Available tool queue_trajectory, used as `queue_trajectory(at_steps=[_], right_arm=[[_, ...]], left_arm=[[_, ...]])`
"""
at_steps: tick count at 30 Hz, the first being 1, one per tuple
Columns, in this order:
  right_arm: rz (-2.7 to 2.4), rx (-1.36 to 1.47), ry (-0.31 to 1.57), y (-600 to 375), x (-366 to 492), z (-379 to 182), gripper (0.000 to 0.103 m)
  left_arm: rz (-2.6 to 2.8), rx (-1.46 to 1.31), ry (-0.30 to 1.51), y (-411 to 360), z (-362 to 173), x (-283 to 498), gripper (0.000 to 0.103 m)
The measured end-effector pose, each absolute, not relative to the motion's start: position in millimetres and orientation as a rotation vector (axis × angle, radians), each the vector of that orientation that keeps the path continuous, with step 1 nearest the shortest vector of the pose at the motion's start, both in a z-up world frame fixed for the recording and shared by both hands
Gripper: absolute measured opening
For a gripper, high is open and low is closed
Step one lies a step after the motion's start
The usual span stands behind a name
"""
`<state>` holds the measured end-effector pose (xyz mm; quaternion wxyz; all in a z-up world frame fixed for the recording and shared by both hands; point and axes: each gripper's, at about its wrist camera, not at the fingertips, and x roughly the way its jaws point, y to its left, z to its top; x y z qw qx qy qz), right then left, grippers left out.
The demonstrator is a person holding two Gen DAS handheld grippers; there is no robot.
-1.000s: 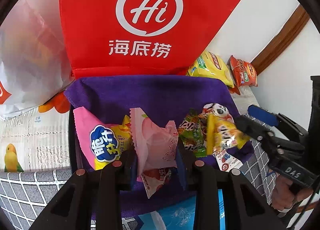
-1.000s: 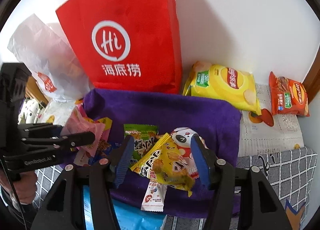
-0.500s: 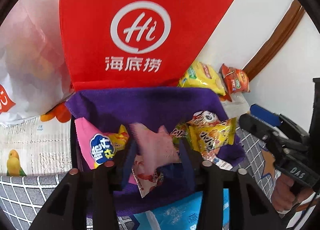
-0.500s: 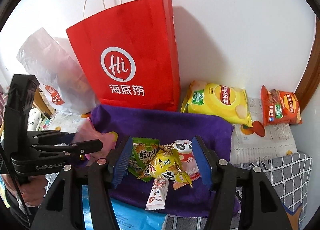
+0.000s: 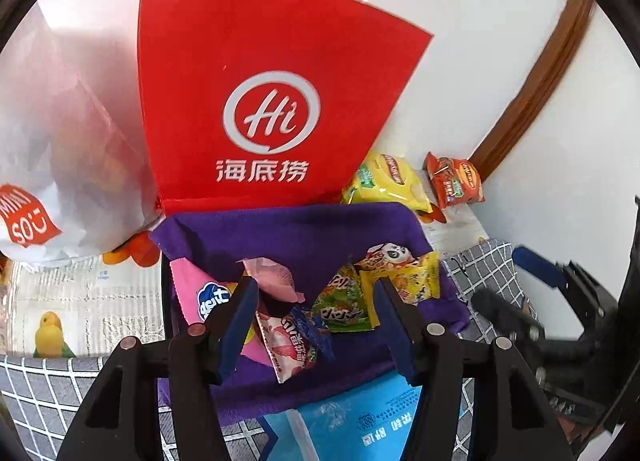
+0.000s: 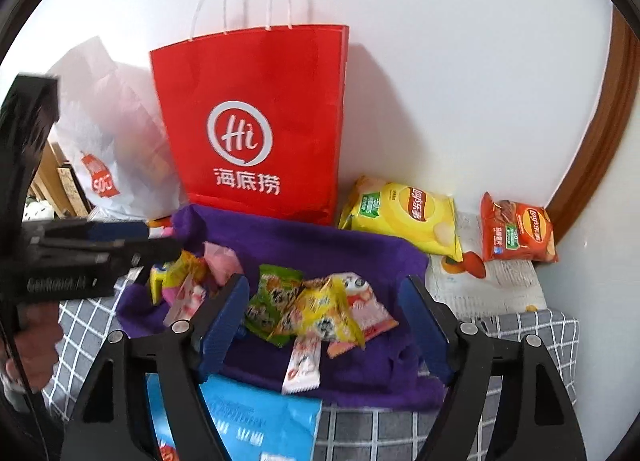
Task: Organize snacks
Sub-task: 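Withdraw both open tools from the towel toward the remaining snacks, then grasp the pink-white wowo packet with the right tool while the left tool grasps the red packet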
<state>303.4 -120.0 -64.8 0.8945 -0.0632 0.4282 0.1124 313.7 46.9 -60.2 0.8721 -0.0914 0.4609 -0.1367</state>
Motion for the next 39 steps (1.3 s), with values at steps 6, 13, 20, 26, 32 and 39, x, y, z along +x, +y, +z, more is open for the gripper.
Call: queue_trajectory(at_steps=[6,13,20,26,32,39], right_arm=[[0.173,-0.147,0.893,-122.1,269.5,-57.3,0.079],[0.204,-0.088,0.855,-135.6,229.9,-46.2,0.079],[0.206,-0.077,0.849,-141.9,190.3,-39.6,0.079],[0.257,0.026,0.91,-147.8,161.2,-50.4,0.079],[0.266,0.006,0.981,-140.0,138.3,-78.9,0.079],[0.355,0.013,1.046,-124.5,114.8,-133.9,0.061]], left_arm=[[-0.273,-0.178,0.947,38.2,-47.5,295.2,0.058],[-0.242,-0.162,0.921,40.1,-30.6,251.7,0.058],[-0.235,-0.186,0.915,49.1,-24.4,209.2,0.058],[-0.244,-0.177,0.917,51.2,-25.5,171.3,0.058],[-0.193,-0.208,0.959,67.3,-41.0,151.9,0.058],[-0.13,-0.221,1.015,91.6,-69.4,136.1,0.058]])
